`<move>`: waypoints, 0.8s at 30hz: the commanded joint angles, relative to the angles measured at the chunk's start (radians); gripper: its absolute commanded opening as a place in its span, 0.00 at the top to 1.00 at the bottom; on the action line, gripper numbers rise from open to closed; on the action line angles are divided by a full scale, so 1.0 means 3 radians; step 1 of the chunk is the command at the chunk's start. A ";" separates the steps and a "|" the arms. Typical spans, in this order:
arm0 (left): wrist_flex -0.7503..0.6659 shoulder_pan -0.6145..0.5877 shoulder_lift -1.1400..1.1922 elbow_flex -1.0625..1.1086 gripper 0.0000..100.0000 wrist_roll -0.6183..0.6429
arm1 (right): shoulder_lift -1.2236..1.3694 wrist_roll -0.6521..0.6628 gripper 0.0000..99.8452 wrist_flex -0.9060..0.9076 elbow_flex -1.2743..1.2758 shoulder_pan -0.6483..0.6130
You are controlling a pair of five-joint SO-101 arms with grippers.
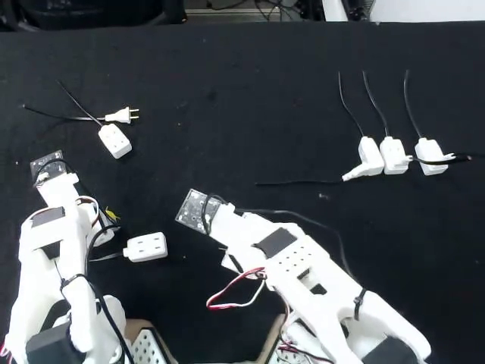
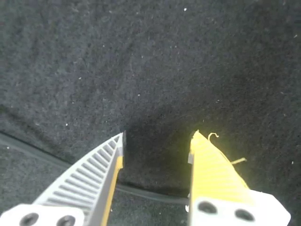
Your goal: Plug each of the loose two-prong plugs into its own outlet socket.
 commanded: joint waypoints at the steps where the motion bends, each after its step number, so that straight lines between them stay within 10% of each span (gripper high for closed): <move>1: -0.0031 0.0008 -0.0082 -0.0018 0.77 0.0020 | 0.0095 0.0041 0.75 0.0036 -0.0079 -0.0066; 13: -0.0031 0.0008 -0.0082 -0.0023 0.77 0.0026 | 0.0095 0.0020 0.76 0.0363 -0.0074 -0.0445; 24: -0.0031 0.0008 -0.0082 -0.0018 0.77 0.0020 | 0.0090 -0.0292 0.99 0.0624 -0.0458 -0.0332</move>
